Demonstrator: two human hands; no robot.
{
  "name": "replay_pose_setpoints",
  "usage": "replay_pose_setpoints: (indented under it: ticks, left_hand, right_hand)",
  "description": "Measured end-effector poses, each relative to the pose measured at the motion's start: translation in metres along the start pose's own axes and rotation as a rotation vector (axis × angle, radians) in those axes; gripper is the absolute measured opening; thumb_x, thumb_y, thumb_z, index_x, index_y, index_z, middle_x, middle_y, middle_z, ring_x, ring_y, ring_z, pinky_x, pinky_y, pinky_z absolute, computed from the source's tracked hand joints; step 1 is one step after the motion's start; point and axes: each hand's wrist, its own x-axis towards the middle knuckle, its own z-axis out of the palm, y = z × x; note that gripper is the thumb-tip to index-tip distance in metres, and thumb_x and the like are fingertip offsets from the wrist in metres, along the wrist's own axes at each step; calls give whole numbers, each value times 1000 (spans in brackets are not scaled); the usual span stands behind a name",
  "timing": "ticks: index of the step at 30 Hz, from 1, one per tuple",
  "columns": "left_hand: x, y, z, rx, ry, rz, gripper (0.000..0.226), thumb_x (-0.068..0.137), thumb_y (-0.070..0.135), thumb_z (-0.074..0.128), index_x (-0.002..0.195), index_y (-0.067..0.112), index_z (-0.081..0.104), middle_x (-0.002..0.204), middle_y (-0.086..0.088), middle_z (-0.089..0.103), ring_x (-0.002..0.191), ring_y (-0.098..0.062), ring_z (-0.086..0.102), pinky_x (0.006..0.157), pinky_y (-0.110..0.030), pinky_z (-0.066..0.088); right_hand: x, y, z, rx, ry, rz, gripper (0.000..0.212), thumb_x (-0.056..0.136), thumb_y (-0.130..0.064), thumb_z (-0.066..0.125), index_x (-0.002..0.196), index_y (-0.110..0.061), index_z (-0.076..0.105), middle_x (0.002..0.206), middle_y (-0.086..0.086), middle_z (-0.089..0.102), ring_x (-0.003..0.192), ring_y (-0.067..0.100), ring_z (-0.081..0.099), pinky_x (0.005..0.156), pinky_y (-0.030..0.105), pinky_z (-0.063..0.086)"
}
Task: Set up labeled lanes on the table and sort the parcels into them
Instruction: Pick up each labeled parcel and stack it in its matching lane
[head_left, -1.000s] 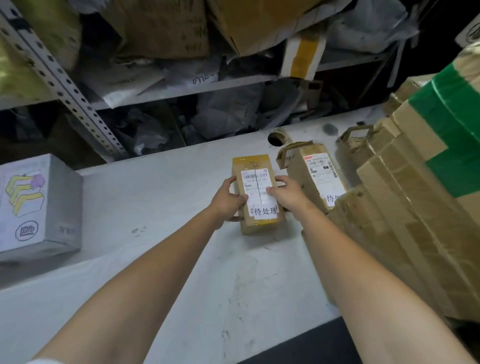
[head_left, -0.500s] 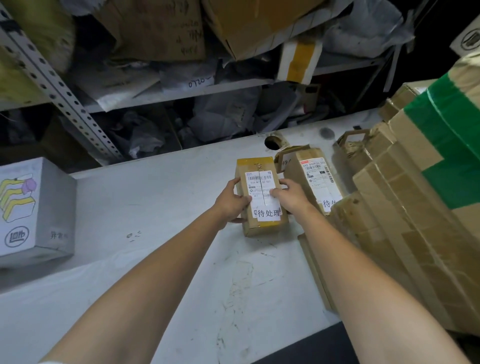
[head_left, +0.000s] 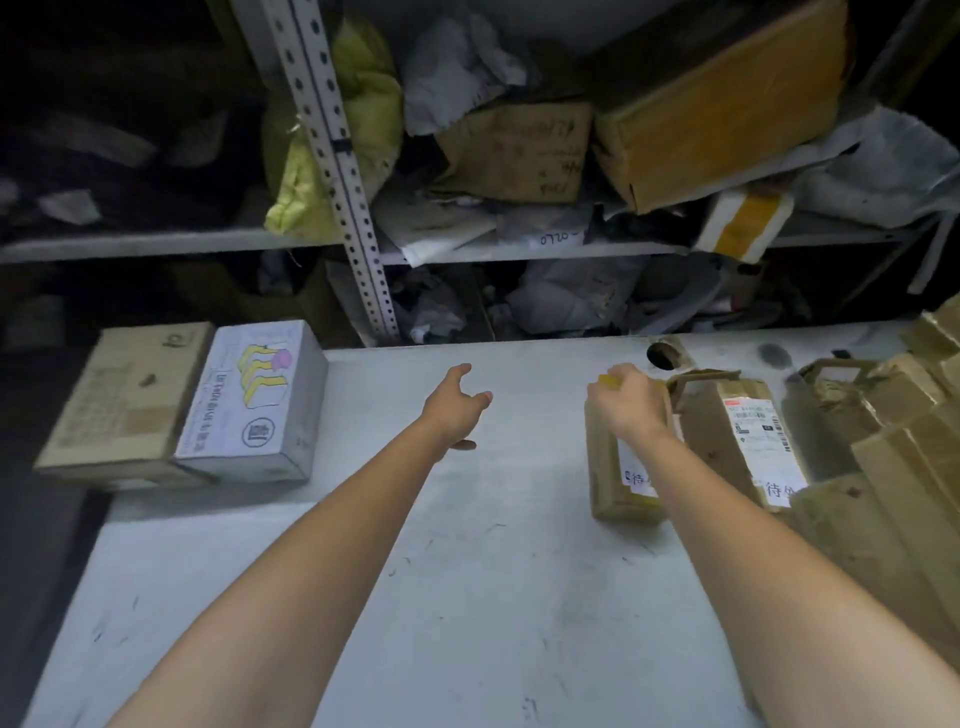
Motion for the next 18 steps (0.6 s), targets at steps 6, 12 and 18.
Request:
replay_pose_setpoints:
  ticks: [6, 12, 18]
  left_hand:
    - [-29, -38, -133, -31, 227, -34, 47, 98, 32, 59, 143, 30, 45, 129, -5, 55, 115, -28, 57, 69, -36, 58]
    - [-53, -85, -248, -3, 432, -49, 42, 95, 28, 63, 136, 22, 55, 128, -10, 62, 104, -30, 62, 93, -44, 56]
    - [-64, -110, -305, 84, 465, -38, 42, 98, 26, 61, 138, 17, 54, 129, -8, 61, 101, -23, 57, 97, -44, 53]
  right_hand:
    - [-42, -95, 75, 36, -200, -121, 48, 95, -33, 64, 137, -12, 54, 133, 12, 60, 119, 30, 57, 93, 32, 43]
    - [-90, -172, 164, 29, -371, -198, 49, 94, -37, 65, 135, -13, 56, 131, 11, 63, 119, 30, 58, 97, 34, 44]
    - [-117, -216, 215, -11, -420, -229, 48, 93, -35, 66, 135, -14, 56, 132, 10, 62, 120, 27, 58, 99, 34, 44]
